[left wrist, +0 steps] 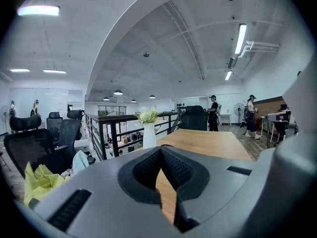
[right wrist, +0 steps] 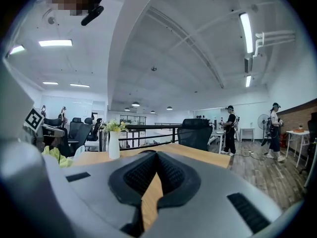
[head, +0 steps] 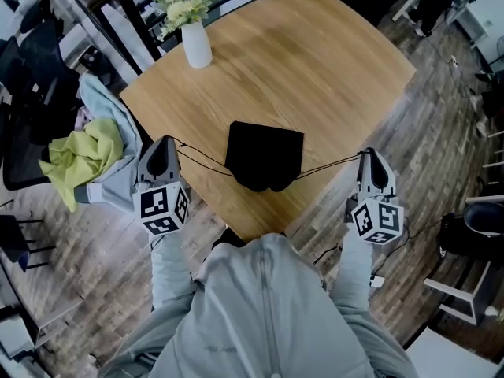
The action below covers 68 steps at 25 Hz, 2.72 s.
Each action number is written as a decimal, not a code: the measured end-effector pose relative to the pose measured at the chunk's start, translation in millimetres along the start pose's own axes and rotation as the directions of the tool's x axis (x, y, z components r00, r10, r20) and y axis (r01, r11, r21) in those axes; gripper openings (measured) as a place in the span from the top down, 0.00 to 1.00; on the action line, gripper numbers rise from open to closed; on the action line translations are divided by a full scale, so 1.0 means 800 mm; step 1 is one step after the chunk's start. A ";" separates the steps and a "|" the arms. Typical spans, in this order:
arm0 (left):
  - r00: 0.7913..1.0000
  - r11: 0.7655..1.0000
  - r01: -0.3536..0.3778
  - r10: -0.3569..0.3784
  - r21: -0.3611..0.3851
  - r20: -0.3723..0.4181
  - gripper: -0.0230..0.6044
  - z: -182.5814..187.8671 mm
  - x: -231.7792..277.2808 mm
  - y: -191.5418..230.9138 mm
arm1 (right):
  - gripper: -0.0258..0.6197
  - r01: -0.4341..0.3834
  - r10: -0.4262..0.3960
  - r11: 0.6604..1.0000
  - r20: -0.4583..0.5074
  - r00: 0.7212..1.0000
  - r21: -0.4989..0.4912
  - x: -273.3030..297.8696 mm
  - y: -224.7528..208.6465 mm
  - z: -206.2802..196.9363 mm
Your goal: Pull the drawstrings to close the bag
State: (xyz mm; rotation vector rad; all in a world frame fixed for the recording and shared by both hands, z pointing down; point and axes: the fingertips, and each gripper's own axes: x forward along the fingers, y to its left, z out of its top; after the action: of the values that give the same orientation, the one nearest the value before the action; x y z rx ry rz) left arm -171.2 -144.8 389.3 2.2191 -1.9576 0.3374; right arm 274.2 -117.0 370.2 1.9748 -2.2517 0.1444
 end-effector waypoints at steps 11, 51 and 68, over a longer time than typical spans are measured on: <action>0.976 0.980 0.197 -0.195 0.017 -0.095 0.92 -0.037 0.029 -0.100 | 0.92 -0.186 0.173 0.977 -0.120 0.978 -0.102 0.043 0.084 -0.047; 0.805 0.947 0.291 -0.319 -0.136 -0.501 0.66 -0.247 0.037 -0.137 | 0.75 -0.307 0.334 0.941 -0.552 0.764 0.144 0.045 0.161 -0.269; 0.878 0.951 0.291 -0.309 -0.105 -0.366 0.64 -0.173 0.020 -0.131 | 0.75 -0.308 0.324 0.945 -0.430 0.843 0.110 0.036 0.162 -0.193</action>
State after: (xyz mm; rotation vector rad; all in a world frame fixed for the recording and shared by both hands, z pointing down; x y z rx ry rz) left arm -74.1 -109.5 529.5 2.1810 -1.3862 0.6146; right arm 148.9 -102.6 530.0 1.3771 -2.2415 0.6111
